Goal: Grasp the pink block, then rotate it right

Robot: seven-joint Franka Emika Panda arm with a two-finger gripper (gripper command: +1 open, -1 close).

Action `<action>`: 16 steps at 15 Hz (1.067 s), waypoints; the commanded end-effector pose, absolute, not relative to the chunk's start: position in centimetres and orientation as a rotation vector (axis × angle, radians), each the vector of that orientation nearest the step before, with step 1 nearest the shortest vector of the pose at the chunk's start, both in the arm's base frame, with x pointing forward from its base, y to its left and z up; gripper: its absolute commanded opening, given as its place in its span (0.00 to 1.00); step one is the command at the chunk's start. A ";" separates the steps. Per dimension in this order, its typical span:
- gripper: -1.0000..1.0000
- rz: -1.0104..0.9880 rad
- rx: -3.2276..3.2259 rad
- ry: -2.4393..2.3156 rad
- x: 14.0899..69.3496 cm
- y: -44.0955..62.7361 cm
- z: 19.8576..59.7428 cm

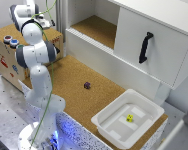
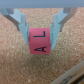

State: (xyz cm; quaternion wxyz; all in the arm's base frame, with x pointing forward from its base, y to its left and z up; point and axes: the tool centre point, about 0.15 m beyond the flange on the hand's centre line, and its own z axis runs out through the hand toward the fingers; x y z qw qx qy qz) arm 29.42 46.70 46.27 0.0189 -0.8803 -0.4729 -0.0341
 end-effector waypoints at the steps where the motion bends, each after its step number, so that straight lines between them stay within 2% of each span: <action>1: 0.00 0.137 -2.960 -1.035 30.7 51.3 46.3; 3: 0.00 0.087 -2.997 -0.827 30.5 51.5 46.6; 4: 0.00 -0.003 -3.149 -0.696 30.1 51.8 46.7; 8: 0.00 -0.069 -3.264 -0.201 31.2 50.4 46.1; 12: 0.00 -0.151 -3.338 -0.004 33.7 47.5 45.5; 16: 0.00 -0.124 -3.174 0.177 35.1 47.7 43.6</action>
